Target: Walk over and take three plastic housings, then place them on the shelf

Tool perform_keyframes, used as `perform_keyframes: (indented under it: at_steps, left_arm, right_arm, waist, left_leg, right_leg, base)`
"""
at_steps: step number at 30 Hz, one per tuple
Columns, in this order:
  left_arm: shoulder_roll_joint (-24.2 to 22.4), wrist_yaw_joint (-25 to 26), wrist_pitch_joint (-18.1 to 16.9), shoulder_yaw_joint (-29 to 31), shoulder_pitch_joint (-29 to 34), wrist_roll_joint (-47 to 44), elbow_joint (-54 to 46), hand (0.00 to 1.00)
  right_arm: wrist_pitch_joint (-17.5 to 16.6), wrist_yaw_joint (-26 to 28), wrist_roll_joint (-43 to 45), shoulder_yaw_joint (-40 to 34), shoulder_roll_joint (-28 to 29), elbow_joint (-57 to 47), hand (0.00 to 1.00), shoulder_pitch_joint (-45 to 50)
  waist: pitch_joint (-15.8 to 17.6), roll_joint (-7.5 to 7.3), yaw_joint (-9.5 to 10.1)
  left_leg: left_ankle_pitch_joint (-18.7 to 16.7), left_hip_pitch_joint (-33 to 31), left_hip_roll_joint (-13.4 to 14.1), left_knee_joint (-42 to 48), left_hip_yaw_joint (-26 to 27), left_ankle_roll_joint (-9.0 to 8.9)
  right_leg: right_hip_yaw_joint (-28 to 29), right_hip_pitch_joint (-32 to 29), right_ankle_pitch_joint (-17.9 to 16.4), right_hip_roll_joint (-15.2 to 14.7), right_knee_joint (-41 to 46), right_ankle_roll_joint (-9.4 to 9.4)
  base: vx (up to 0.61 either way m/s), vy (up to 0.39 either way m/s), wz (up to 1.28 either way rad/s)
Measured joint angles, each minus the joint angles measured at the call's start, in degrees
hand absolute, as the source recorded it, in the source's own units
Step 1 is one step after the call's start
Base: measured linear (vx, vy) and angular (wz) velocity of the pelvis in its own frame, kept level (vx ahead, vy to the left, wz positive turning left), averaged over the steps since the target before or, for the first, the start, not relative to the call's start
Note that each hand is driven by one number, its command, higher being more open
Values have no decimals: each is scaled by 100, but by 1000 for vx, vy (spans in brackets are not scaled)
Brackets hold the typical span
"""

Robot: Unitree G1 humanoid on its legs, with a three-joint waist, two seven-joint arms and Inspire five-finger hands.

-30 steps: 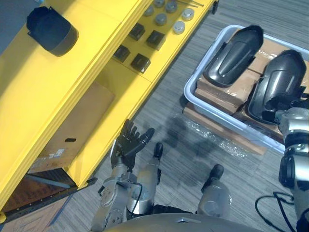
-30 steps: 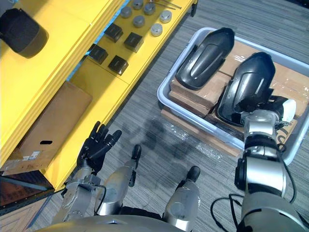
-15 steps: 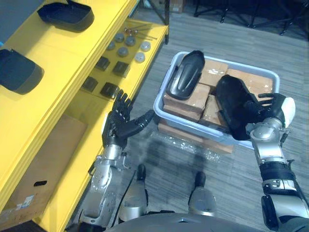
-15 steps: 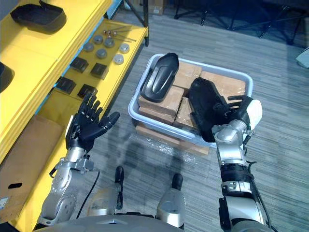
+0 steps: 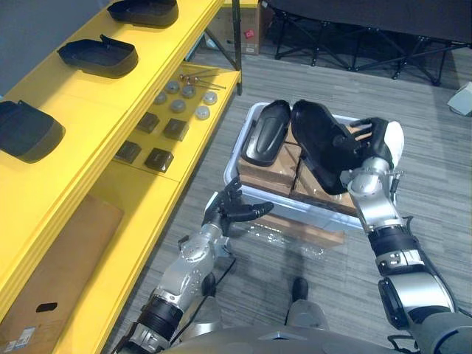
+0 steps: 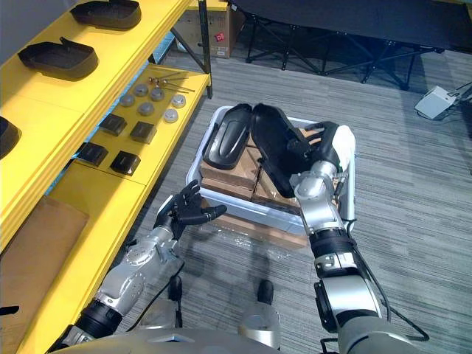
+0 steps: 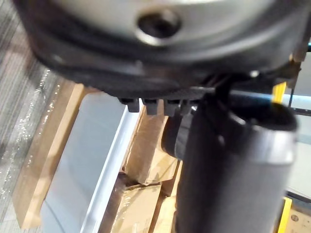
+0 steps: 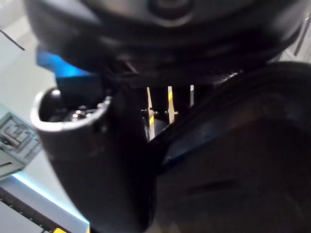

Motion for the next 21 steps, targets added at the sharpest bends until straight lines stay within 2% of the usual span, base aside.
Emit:
perform_keyframes:
  at_steps: [3,8,10,13,15,17,20,21]
  left_arm:
    - [-67,210,146,4,-340,-497,549,100]
    - [-166,197,144,21,-435,-1244,623,100]
    - [-298,182,136,13,-639,-1736,622,100]
    - [-429,195,46,0,-827,-2290,614,100]
    - [-524,246,-261,3,-872,-2613,613,100]
    - [-678,244,-786,4,-909,-3193,613,100]
    - [-753,4,-1506,2,-895,-4174,614,100]
    - [-751,-55,-1625,7,-882,-4373,614,100]
  right_arm:
    - [-316,-214,-213,59,204,-177,0,-223]
    - [-822,-226,-451,319,412,-1073,0,-163]
    - [-1180,-190,-661,491,523,-1436,0,2]
    - [-1480,-23,-653,694,749,-1590,0,354]
    - [-1574,148,-651,819,877,-1591,0,630]
    - [-1594,378,-646,889,897,-1572,0,1028]
    - [-1613,540,-630,950,936,-1563,0,1280]
    - [-1648,530,-611,938,973,-1564,0,1287]
  waist:
    - [-6,-44,-3]
    - [-36,-134,-45]
    - [-60,-177,-70]
    - [-97,-244,-119]
    - [-151,-313,-154]
    - [-191,-367,-179]
    - [-194,-363,-204]
    - [-194,-363,-214]
  left_leg:
    - [6,1,29,-11,2,-9]
    - [-2,10,73,0,41,-37]
    - [-3,32,73,3,71,-37]
    - [-52,201,72,0,135,-31]
    - [-97,243,73,25,175,-36]
    - [-115,265,75,21,193,-42]
    - [-115,313,78,20,238,-44]
    - [-115,315,78,20,242,-44]
  right_leg:
    - [0,6,14,31,-25,-10]
    - [24,21,33,82,-78,-28]
    - [27,44,33,83,-82,-28]
    - [65,164,29,79,-88,-26]
    - [106,190,22,77,-95,-30]
    - [114,188,16,78,-94,-36]
    - [152,196,18,79,-88,-37]
    - [157,195,19,79,-88,-37]
  base:
    - [-11,0,0]
    - [6,-8,-3]
    - [0,0,0]
    - [-10,8,-11]
    - [-34,12,-14]
    - [-54,10,-7]
    - [-36,11,-7]
    - [-17,10,-4]
